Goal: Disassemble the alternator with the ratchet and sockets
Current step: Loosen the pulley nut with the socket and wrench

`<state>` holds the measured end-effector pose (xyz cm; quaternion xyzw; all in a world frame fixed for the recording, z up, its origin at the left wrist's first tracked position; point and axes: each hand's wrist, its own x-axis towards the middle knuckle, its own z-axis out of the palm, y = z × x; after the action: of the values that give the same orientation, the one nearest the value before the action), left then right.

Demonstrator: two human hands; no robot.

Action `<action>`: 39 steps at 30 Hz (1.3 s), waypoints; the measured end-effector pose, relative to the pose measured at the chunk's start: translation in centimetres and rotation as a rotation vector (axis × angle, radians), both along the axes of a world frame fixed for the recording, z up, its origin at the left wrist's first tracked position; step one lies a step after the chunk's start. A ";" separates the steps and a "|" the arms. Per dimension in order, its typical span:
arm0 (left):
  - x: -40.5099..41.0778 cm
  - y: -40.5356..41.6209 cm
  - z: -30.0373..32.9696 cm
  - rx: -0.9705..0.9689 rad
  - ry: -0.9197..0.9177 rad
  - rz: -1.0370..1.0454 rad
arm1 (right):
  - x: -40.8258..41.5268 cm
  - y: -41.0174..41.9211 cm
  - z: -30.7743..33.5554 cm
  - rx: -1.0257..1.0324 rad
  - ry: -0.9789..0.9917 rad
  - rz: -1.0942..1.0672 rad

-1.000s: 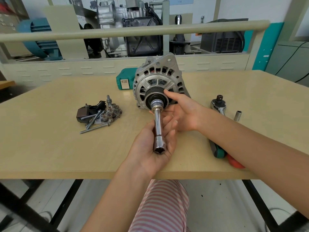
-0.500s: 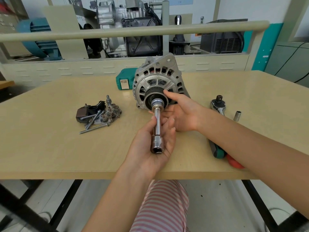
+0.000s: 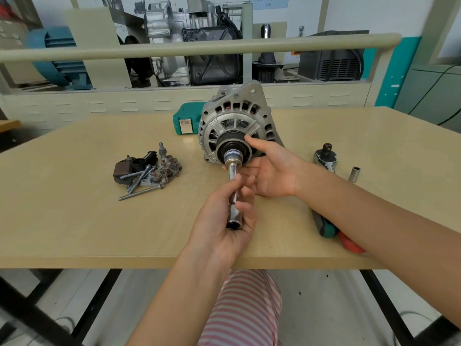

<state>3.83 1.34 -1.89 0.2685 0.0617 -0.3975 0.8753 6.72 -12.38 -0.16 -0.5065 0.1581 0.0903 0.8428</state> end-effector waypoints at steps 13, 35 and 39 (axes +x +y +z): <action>0.3 0.4 0.1 -0.027 0.043 -0.054 | -0.1 0.1 0.2 0.028 0.000 0.034; 0.2 0.0 0.1 -0.017 0.053 -0.009 | -0.2 0.2 0.2 -0.022 0.023 -0.009; 0.2 0.2 0.1 -0.048 0.078 -0.005 | -0.1 0.0 0.1 0.013 0.027 -0.009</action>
<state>4.02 1.49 -1.76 0.2319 0.0855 -0.4114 0.8773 6.65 -12.36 -0.02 -0.4990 0.1710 0.0944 0.8443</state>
